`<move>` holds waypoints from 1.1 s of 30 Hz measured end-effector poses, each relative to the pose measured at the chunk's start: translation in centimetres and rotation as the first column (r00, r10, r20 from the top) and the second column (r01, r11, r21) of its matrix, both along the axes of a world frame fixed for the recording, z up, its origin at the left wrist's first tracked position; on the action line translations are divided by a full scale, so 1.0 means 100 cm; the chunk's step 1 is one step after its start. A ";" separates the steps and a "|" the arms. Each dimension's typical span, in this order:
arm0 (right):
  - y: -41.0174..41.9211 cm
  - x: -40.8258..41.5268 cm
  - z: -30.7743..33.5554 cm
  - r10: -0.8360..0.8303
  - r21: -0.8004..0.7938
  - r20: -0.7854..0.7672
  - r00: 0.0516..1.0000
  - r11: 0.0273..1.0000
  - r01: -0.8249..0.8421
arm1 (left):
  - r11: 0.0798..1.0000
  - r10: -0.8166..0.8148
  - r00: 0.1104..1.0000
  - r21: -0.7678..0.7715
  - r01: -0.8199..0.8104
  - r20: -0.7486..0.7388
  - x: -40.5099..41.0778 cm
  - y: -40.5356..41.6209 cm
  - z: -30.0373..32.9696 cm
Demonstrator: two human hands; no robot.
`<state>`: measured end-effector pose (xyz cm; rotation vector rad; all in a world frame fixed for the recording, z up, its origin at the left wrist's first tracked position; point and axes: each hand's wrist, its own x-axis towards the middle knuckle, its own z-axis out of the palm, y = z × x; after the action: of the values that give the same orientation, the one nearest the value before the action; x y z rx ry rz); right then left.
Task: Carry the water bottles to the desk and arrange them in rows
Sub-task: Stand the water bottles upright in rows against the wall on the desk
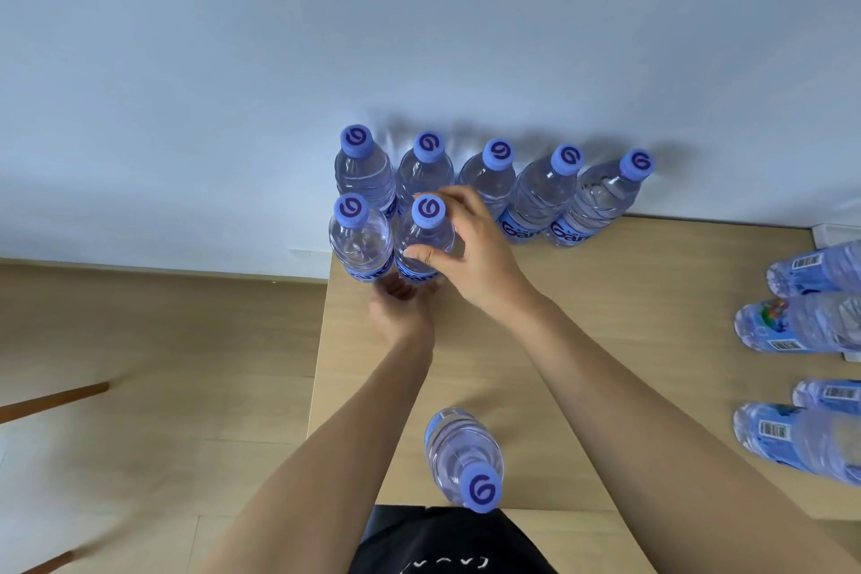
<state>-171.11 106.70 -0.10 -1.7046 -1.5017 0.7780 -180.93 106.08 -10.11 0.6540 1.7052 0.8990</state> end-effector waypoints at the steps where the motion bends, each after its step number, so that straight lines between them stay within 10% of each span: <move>1: 0.000 0.000 -0.001 0.000 -0.002 0.003 1.000 1.000 0.000 | 1.000 -0.001 1.000 0.003 0.001 0.005 0.000 0.000 0.000; 16: -0.036 -0.017 0.014 -0.239 -0.028 -0.116 0.964 0.971 0.237 | 0.920 -0.392 0.919 0.004 0.392 0.050 -0.045 -0.028 0.041; 33: -0.188 -0.044 0.038 0.028 -0.280 -0.343 0.939 0.951 -0.131 | 0.777 -0.596 0.798 0.183 0.602 -0.090 -0.101 -0.108 0.102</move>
<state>-175.50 87.92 3.73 -1.6229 -1.2687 1.3260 -191.07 95.25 0.05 1.2697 1.2963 0.5992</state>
